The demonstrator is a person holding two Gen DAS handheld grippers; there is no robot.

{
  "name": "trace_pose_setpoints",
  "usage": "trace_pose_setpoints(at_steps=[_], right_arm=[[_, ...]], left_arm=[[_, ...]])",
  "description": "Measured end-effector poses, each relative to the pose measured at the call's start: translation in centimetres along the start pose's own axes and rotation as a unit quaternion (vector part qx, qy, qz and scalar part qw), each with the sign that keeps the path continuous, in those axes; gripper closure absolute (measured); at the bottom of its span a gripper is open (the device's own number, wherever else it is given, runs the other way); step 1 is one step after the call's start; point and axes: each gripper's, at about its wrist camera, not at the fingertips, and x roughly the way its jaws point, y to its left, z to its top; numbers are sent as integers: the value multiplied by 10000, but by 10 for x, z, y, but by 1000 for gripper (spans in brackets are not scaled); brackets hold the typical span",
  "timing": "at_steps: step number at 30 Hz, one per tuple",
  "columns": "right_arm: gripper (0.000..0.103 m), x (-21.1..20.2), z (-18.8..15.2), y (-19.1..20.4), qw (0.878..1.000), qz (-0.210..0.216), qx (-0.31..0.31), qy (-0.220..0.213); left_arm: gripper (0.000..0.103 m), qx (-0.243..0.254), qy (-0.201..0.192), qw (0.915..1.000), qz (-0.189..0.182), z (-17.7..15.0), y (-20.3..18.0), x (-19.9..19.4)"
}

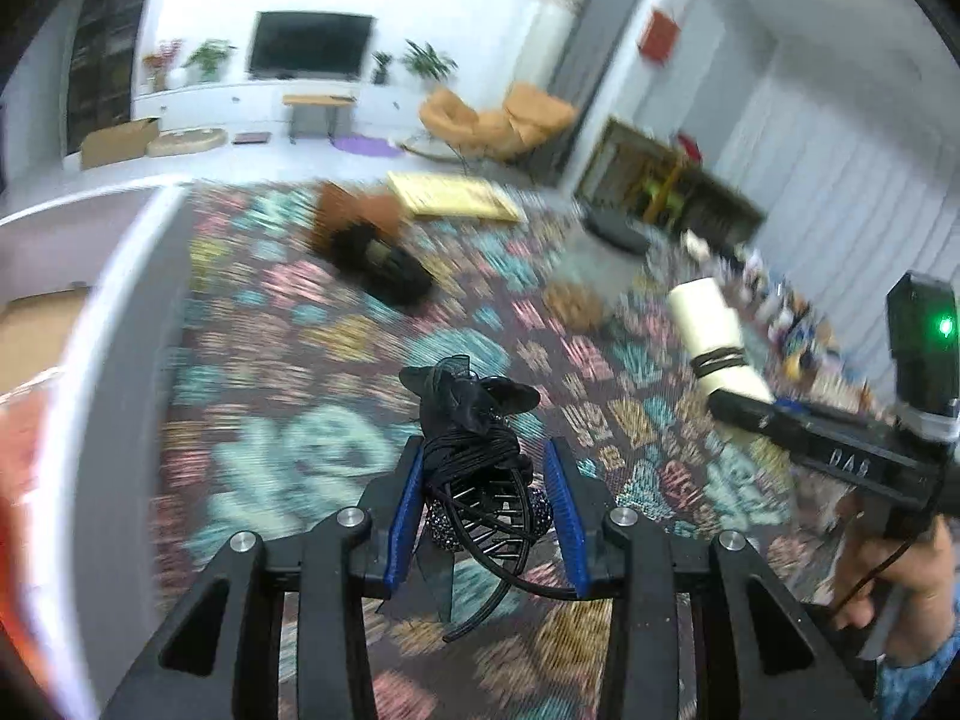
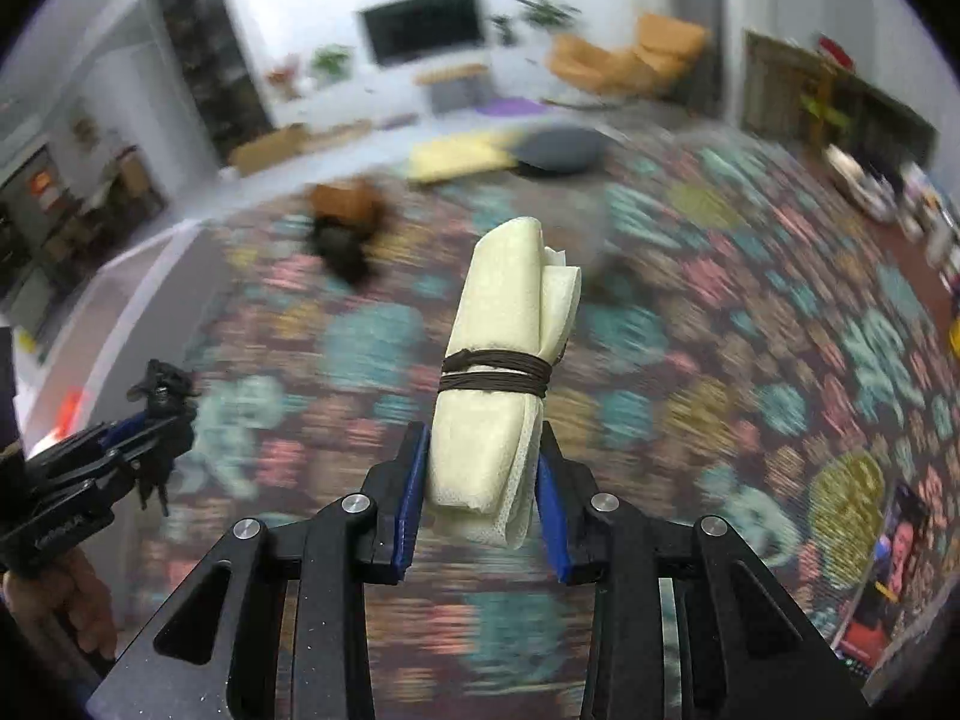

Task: Organize soft objects

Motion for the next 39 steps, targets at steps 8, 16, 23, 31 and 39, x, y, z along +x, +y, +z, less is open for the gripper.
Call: trace_pose_setpoints(at_steps=[8, 16, 23, 31, 39], right_arm=[[67, -17, 18, 200, 9744, 2029, -962, 64], [19, 14, -11, 246, 9587, 2656, -970, 297], [19, 63, -41, 122, 9950, -242, -966, -80], [19, 98, -72, -6, 9827, -1839, 38, 231], [14, 106, -70, -26, 9857, -1584, 484, 317]], left_arm=[[62, -438, -612, 9834, 1652, -4, 116, -138], [2, -875, -275, 9333, 3471, -49, 195, -163], [2, -659, -915, 9548, 2752, -36, 146, -165], [2, 518, -546, 9921, 1003, -18, 3, -86], [2, 807, 453, 9870, 1311, -55, -32, 52]])
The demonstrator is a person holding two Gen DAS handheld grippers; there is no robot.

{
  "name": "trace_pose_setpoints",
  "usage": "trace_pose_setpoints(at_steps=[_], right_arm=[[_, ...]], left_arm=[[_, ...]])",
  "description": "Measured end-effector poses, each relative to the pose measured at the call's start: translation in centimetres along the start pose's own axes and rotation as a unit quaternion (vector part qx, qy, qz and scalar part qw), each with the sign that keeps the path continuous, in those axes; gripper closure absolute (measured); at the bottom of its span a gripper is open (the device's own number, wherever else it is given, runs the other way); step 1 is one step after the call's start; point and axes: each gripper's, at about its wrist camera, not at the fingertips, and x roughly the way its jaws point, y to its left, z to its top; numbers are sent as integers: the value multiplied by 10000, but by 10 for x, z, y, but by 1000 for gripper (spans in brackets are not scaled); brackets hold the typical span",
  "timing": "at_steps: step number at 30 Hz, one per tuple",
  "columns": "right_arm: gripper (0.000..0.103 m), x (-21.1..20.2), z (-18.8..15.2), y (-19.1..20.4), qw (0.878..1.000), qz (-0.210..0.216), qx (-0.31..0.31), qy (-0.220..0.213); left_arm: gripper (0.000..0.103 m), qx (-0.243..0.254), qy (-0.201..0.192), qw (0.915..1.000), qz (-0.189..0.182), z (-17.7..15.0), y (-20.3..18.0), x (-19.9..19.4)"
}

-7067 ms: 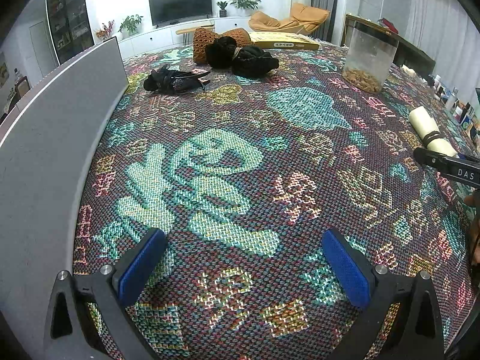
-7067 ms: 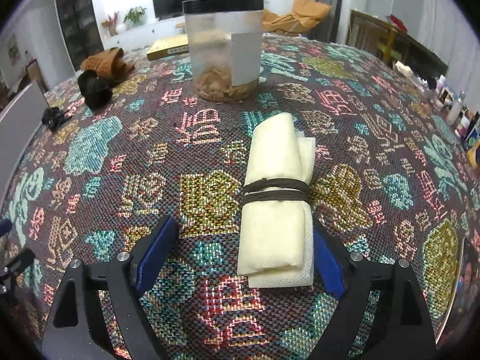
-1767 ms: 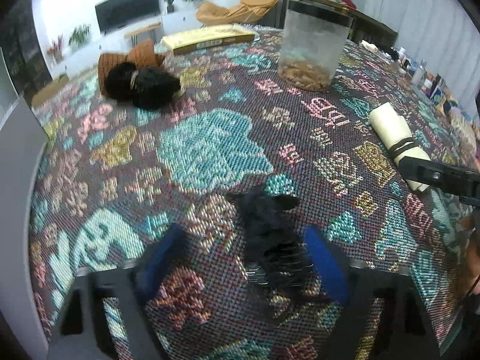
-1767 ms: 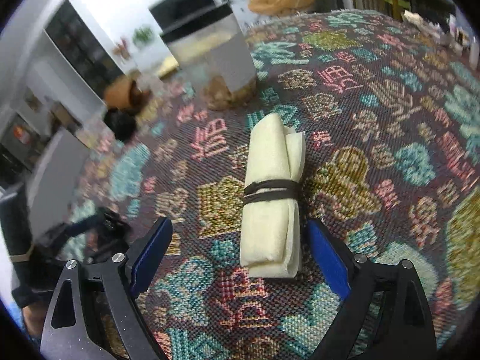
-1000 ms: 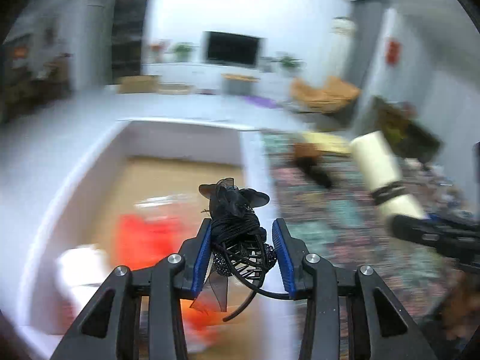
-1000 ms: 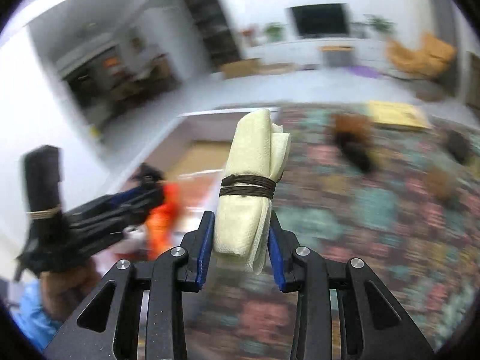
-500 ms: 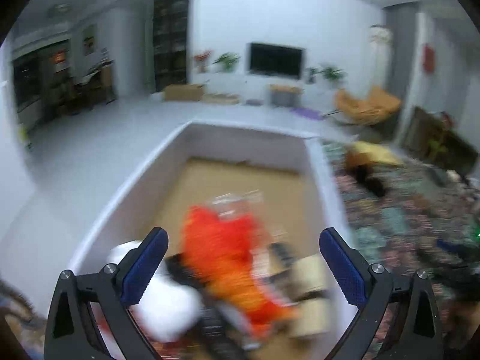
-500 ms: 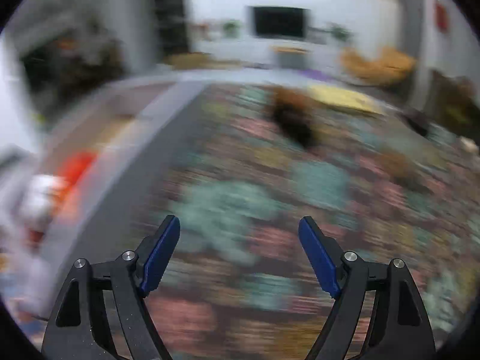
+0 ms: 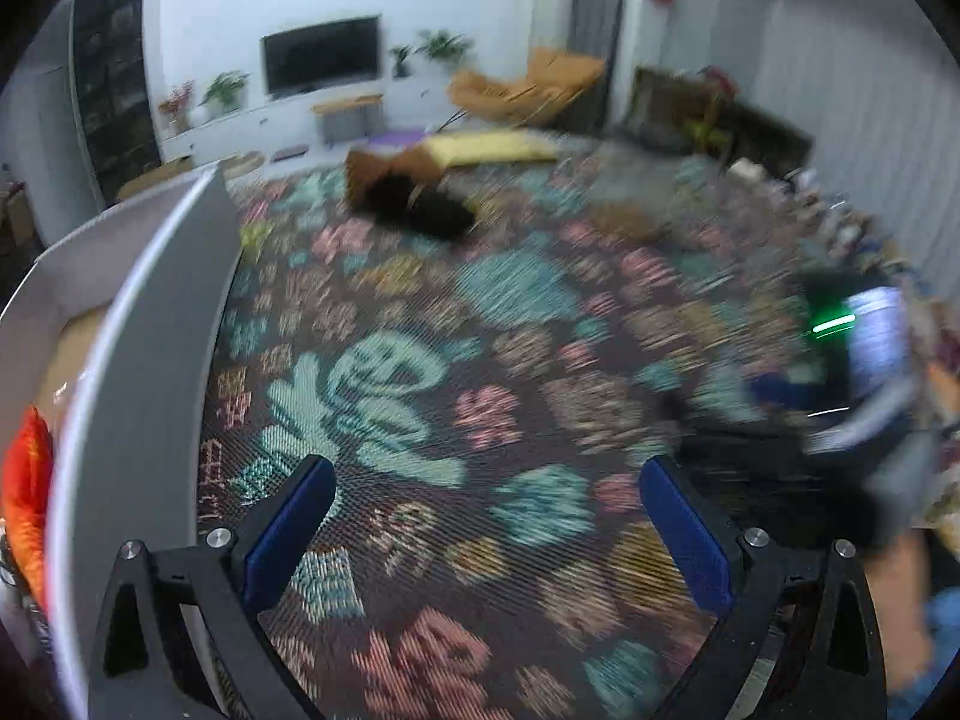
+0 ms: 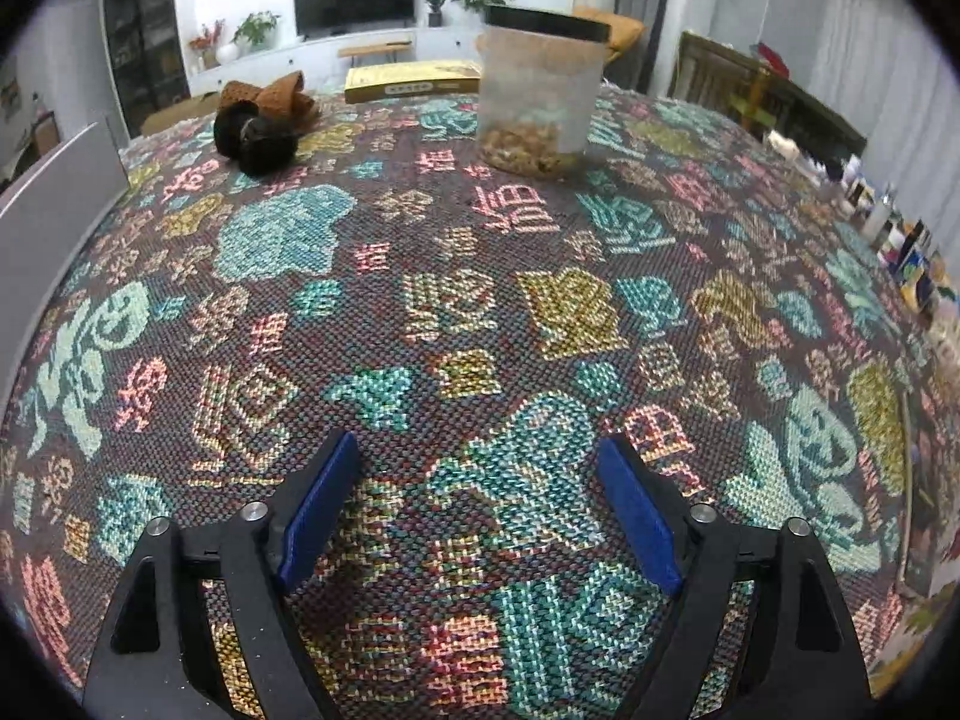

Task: Organize soft objects

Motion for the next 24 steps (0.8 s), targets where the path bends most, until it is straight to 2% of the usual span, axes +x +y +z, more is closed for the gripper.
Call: trace_pose_setpoints(at_steps=[3, 8, 11, 15, 17, 19, 21, 24], right_arm=[[12, -4, -5, 1, 9999, 67, 81, 22], [10, -1, -5, -1, 9999, 77, 69, 31], [10, 1, -3, -2, 9999, 83, 68, 33], [10, 1, 0, 0, 9998, 202, 1, 52], [11, -2, 14, 5, 9982, 577, -127, -140], [11, -1, 41, 17, 9947, 890, -346, -382], [11, 12, 81, 36, 9870, 1431, -619, -394], [12, 42, 135, 79, 9804, 1584, -1145, -266]], left_arm=[[2, -137, 189, 9985, 493, 0, 17, 35], [2, -432, 451, 9939, 913, 4, 57, 72], [0, -775, 465, 9933, 720, 5, 77, 82], [0, -746, 414, 9930, 817, 3, 74, 81], [0, -782, 412, 9929, 793, 2, 75, 80], [0, -777, 417, 9929, 799, 3, 74, 82], [0, -784, 417, 9930, 785, 4, 74, 82], [0, -781, 420, 9929, 791, 5, 74, 83]])
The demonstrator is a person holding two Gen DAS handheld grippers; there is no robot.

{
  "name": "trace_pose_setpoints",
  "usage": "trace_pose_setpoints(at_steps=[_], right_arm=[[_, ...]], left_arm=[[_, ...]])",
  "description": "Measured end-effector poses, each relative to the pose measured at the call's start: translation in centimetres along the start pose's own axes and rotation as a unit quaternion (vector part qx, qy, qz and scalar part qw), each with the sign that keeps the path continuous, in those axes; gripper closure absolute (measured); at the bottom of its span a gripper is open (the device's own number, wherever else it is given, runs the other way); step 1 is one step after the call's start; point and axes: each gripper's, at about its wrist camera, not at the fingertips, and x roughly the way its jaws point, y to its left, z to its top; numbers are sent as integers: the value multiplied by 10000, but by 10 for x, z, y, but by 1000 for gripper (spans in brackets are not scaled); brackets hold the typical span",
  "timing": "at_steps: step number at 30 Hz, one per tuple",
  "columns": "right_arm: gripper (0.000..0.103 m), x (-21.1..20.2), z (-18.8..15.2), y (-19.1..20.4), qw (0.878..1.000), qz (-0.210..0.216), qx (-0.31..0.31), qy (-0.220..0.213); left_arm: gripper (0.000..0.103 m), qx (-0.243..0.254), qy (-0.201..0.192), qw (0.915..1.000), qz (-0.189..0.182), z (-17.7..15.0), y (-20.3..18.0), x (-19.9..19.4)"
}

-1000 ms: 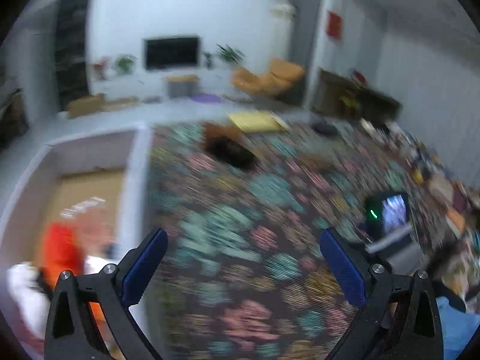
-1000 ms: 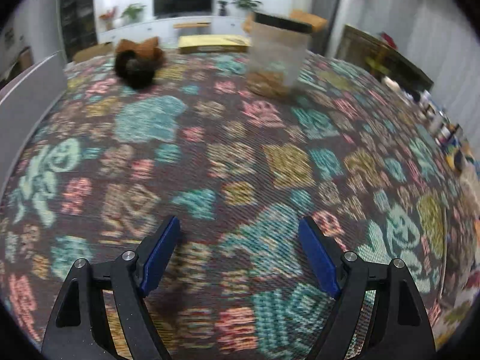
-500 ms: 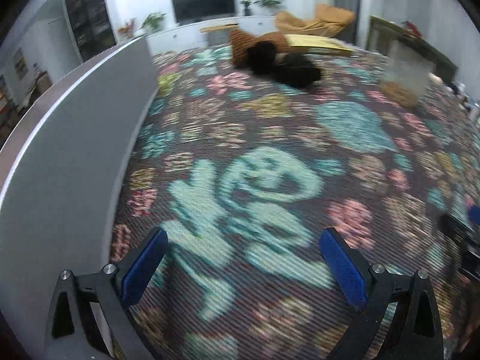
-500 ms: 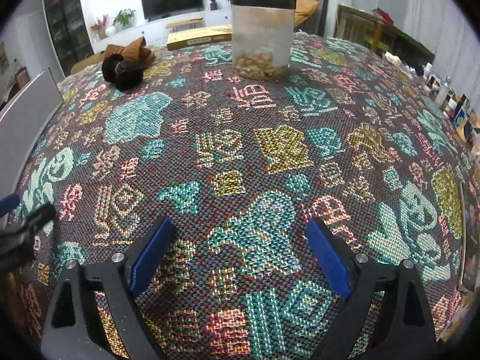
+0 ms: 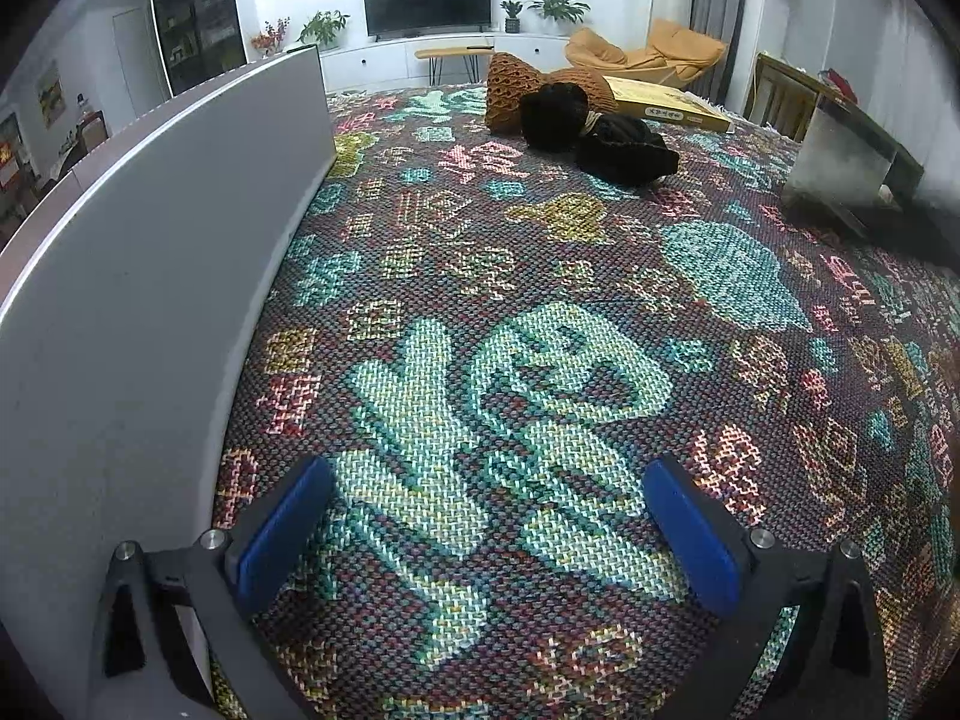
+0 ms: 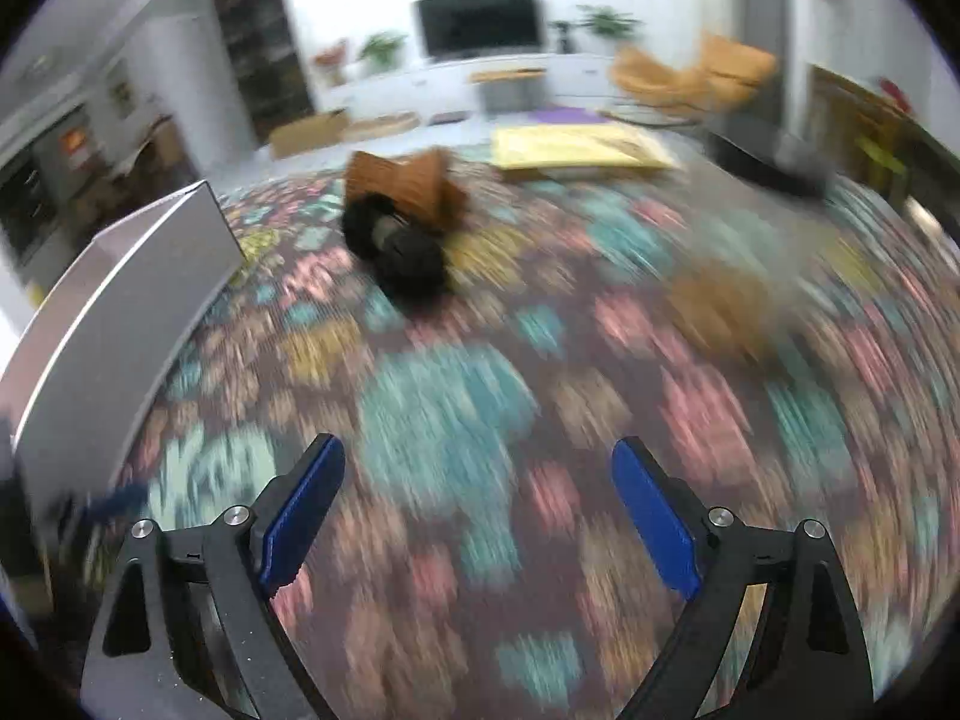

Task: Organize soft objects
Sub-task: 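Grasp the black fluffy bundle with the right tool and lift it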

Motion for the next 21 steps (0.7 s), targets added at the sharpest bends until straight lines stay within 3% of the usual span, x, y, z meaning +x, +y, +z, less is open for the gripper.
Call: trace_pose_setpoints(at_steps=[3, 7, 8, 9, 10, 15, 18, 21], right_arm=[[13, 39, 41, 20, 9992, -135, -349, 113], [14, 77, 64, 37, 9982, -143, -547, 215], [32, 84, 65, 38, 9980, -115, -578, 237], [74, 91, 65, 36, 9978, -19, -559, 360], [81, 94, 62, 34, 9973, -11, -510, 520], [82, 38, 25, 5, 9995, 231, 59, 202], [82, -25, -21, -24, 9968, 279, 750, -64], [82, -90, -81, -65, 9837, -21, 1733, -471]], left_arm=[[0, 1, 0, 10000, -1, 0, 0, 0], [0, 1, -1, 10000, 0, -1, 1, 0], [0, 1, -1, 10000, -1, -1, 1, 0], [0, 2, -1, 10000, -1, -1, 1, 0], [0, 4, 0, 10000, -3, -1, 1, 0], [0, 4, -1, 10000, -2, -1, 1, 0], [0, 4, -1, 10000, -1, -1, 1, 0], [0, 4, -1, 10000, 0, 0, 1, 0]])
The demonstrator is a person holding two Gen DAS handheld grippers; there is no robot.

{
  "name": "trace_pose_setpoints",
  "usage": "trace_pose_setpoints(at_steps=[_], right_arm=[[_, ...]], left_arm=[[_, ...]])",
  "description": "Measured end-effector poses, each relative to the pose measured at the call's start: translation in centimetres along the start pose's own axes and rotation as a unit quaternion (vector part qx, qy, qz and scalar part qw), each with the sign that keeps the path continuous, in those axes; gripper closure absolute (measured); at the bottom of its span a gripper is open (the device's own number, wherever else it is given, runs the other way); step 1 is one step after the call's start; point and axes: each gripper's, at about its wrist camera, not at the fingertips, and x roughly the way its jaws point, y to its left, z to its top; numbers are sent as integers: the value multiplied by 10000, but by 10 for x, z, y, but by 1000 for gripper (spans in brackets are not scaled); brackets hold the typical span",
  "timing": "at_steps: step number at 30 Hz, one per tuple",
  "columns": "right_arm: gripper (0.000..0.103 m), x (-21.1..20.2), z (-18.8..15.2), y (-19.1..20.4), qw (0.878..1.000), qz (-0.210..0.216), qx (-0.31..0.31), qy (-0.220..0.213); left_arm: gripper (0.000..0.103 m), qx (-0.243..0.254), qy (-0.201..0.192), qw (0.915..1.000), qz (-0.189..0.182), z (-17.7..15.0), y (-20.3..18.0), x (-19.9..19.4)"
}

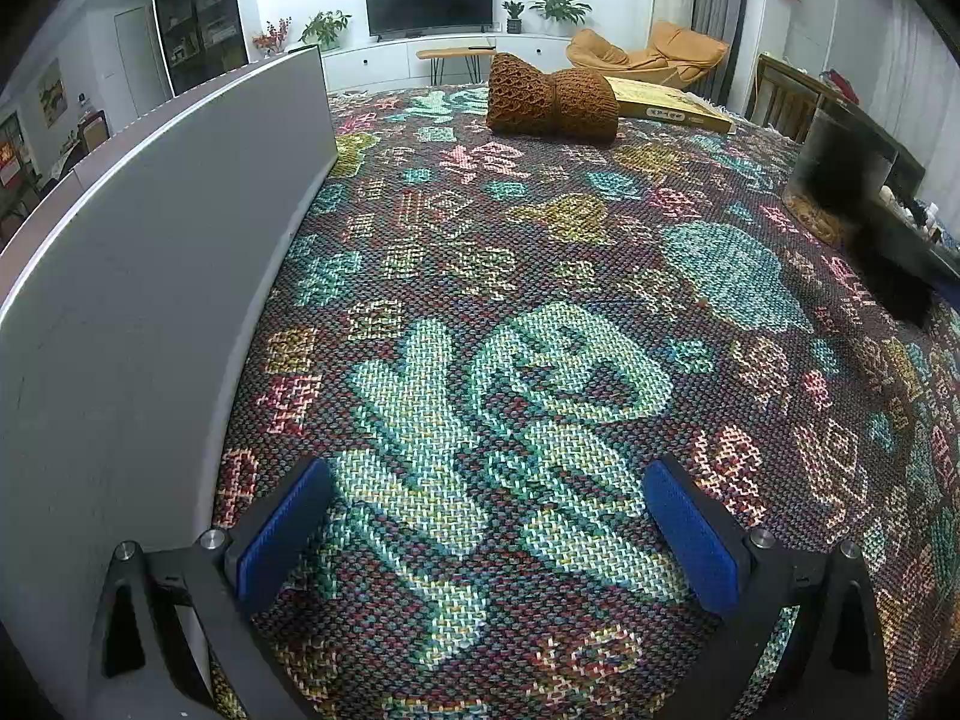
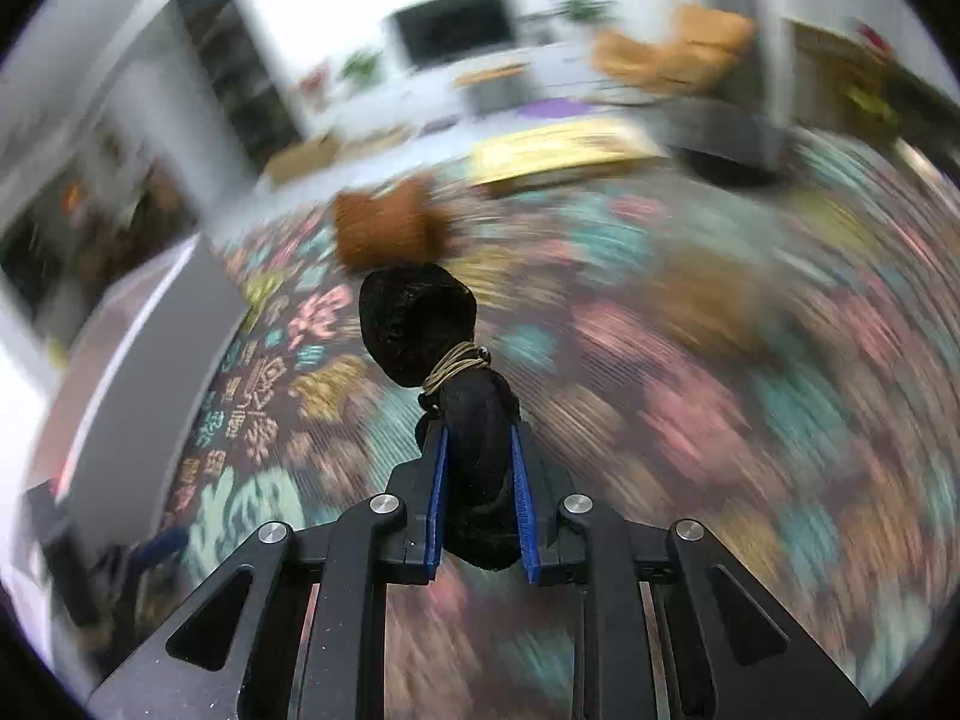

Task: Organize soft objects
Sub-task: 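Grasp the black fluffy bundle with the right tool and lift it, then lower the black fluffy bundle back onto the table and open the right tool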

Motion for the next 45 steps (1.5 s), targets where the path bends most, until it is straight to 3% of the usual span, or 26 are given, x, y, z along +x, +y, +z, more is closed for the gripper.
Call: trace_pose_setpoints(at_steps=[3, 7, 8, 10, 11, 12, 16, 20, 23, 37, 41, 45], right_arm=[[82, -31, -9, -57, 9947, -640, 667, -452], [81, -20, 13, -118, 9831, -1332, 1049, -687], [74, -12, 18, -124, 9822, -1436, 1006, -681], [51, 6, 21, -141, 9841, -1444, 978, -325], [28, 4, 16, -146, 9850, -1382, 1020, -181], [26, 2, 9, -152, 9844, -1369, 1100, -92], [22, -17, -18, -149, 9850, -1444, 937, -143], [21, -9, -30, -129, 9792, -2017, 159, 140], [14, -2, -28, -129, 9752, -2203, 65, 220], [13, -2, -28, -135, 9746, -2225, 129, 202], [13, -2, -27, -135, 9749, -2214, 133, 200], [13, -2, -27, -134, 9747, -2221, 144, 194]], left_arm=[[0, 2, 0, 10000, 0, 0, 0, 0], [0, 3, 0, 10000, 0, 0, 0, 0], [0, 2, 0, 10000, 0, 0, 0, 0], [0, 3, 0, 10000, 1, 0, 0, 0], [0, 3, 0, 10000, 1, 0, 0, 0], [0, 2, -1, 10000, 2, 0, 0, 0], [0, 3, -1, 10000, 2, 0, 0, 0], [0, 5, -1, 10000, 1, 0, 0, 0], [0, 4, -1, 10000, 3, 0, 0, 0], [0, -8, 2, 10000, 22, 0, 0, 0], [0, -339, 334, 9987, 164, 14, -3, 6], [0, -151, 321, 9979, -534, 53, -21, 11]])
